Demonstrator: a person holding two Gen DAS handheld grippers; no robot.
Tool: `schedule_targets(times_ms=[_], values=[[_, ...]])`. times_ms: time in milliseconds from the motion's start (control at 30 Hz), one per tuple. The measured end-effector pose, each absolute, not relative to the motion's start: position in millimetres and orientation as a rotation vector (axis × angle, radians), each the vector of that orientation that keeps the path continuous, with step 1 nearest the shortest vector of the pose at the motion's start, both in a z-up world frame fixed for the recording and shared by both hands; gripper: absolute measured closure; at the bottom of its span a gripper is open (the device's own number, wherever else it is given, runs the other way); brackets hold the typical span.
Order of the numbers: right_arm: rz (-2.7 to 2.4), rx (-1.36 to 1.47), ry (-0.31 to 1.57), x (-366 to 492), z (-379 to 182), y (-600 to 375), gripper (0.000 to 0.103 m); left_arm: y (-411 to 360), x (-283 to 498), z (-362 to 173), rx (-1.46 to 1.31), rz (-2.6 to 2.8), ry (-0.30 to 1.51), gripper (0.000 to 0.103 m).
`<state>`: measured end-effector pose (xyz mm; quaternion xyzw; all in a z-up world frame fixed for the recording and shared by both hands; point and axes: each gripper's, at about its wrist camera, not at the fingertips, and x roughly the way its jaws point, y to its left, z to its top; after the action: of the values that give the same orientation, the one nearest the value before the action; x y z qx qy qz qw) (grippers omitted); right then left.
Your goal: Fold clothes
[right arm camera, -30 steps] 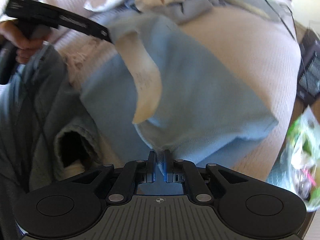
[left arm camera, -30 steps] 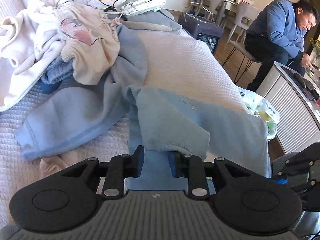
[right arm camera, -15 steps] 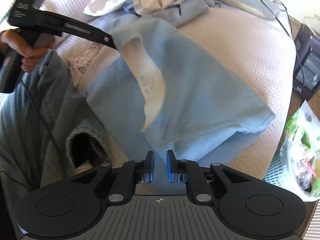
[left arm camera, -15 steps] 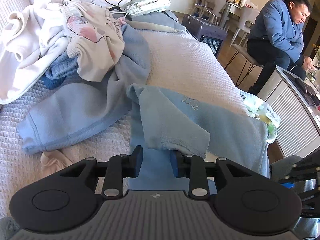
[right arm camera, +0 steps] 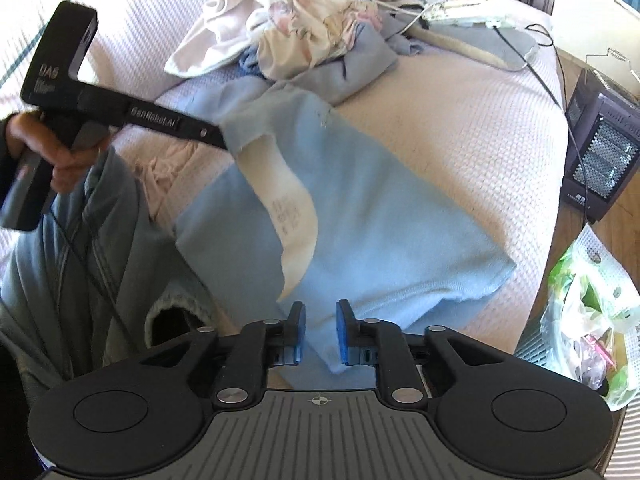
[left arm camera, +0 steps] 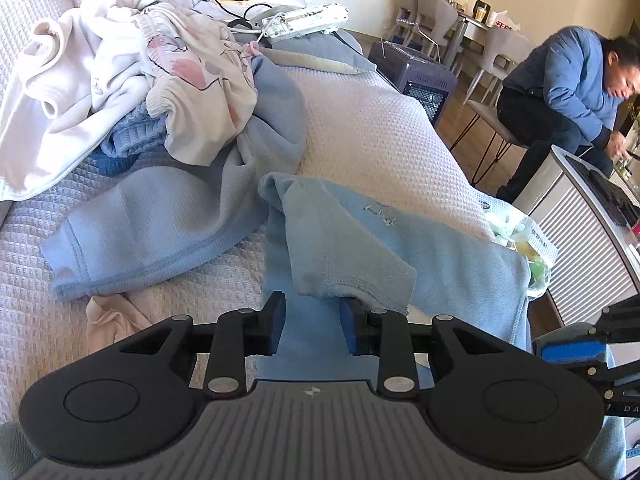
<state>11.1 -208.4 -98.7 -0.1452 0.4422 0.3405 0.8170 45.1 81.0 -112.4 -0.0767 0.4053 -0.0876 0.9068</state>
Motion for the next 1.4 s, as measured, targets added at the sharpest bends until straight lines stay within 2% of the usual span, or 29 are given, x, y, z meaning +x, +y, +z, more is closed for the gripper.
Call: schedule_targets(times_ms=[367,833,1133,1400], values=[[0.709,-0.269,0.917,18,-92,-204,0.076,84,37,-103,-0.18,-0.181,0.817,0.073],[0.686,-0.204,0.912,27,-99,-202,0.076,79,37,-101,-0.171,-0.182,0.822,0.069],[0.67,-0.16,0.841,41,-82,-210,0.076,92,38,-102,-0.209,-0.153,0.819,0.068],[0.768,-0.164,0.801,66,-74,-169,0.076,101,40,-106,-0.264,-0.144,0.832,0.067]])
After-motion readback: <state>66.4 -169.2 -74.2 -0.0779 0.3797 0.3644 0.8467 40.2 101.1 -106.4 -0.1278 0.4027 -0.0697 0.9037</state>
